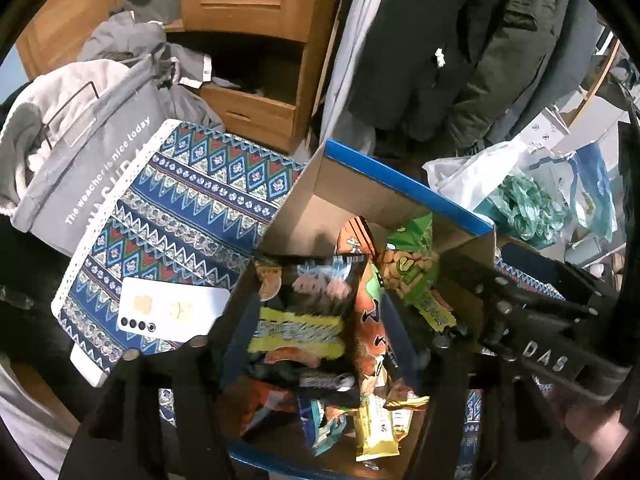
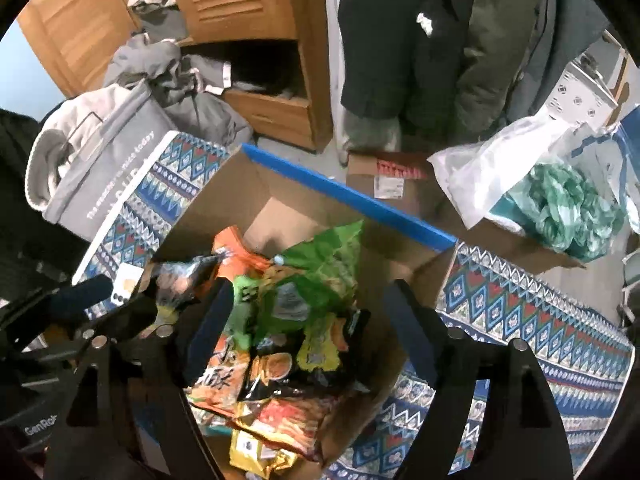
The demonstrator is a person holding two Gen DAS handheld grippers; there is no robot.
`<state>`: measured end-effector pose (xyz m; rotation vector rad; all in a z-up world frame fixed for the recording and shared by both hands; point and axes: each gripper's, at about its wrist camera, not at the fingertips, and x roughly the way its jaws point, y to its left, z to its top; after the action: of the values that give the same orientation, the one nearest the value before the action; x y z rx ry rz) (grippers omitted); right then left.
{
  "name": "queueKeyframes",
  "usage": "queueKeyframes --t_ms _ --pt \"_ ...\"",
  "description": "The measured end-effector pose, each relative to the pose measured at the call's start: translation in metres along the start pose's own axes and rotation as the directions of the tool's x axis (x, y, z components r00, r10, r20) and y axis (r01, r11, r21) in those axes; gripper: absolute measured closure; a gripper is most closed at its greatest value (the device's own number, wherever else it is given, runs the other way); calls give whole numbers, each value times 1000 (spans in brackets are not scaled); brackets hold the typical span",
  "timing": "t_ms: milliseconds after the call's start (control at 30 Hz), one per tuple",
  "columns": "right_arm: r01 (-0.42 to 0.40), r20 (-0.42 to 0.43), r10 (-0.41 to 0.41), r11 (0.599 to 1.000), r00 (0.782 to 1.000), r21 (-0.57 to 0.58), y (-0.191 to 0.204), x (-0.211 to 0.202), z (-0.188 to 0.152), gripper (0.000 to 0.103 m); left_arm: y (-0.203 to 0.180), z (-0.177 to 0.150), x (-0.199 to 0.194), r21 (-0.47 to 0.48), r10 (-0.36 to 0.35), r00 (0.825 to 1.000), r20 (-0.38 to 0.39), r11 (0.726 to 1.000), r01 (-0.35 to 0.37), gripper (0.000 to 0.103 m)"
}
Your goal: Organize snacks
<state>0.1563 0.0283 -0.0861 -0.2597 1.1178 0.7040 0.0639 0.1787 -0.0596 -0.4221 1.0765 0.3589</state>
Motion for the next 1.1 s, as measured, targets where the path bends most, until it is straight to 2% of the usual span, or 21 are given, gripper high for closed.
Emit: queueKeyframes --t_ms 167,267,500,700,833,1100 --pt "-6 19 5 999 1000 33 -9 -9 1 23 1 -2 -11 -5 -1 1000 13 1000 1 34" --pt "-5 26 4 999 1000 49 -12 -17 -2 23 -1 -4 -20 -5 -4 1000 27 1000 4 28" --pt "27 56 -29 999 998 34 -12 -47 -13 23 -8 -12 -48 11 -21 998 63 1000 20 25" --pt "49 95 -51 998 994 25 -12 -77 -27 23 -18 -21 -75 35 -66 993 103 997 62 22" --pt "47 118 -51 998 992 36 -14 -95 -37 23 -26 -24 -90 70 -49 988 147 997 39 17" --pt "56 178 -64 997 982 52 -19 -132 -54 22 -36 -35 -108 92 -68 983 172 994 53 17"
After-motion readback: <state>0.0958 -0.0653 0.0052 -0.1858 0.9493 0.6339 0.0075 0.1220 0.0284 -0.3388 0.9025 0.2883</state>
